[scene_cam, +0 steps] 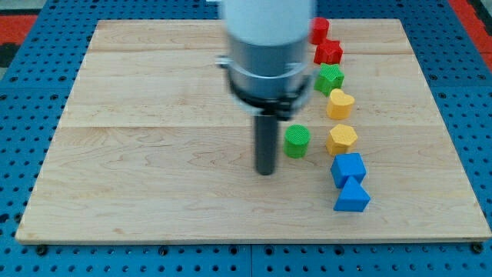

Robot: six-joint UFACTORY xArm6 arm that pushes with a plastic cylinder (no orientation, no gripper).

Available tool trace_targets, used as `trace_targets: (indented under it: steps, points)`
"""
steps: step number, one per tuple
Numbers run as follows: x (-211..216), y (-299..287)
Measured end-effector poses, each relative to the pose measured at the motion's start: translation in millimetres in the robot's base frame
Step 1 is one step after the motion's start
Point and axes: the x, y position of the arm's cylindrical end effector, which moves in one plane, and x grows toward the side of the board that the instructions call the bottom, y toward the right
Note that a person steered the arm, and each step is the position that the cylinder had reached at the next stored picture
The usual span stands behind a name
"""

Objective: Place the green circle between the yellow blocks

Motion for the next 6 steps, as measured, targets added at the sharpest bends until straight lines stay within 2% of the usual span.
trace_targets:
  steps: [1,2,3,4,6]
  points:
    - [-25.2,44.9]
    - [-24.0,50.7]
    - [-14.4,-23.4]
    - [-57.7,-2.4]
    - [-59.4,52.4]
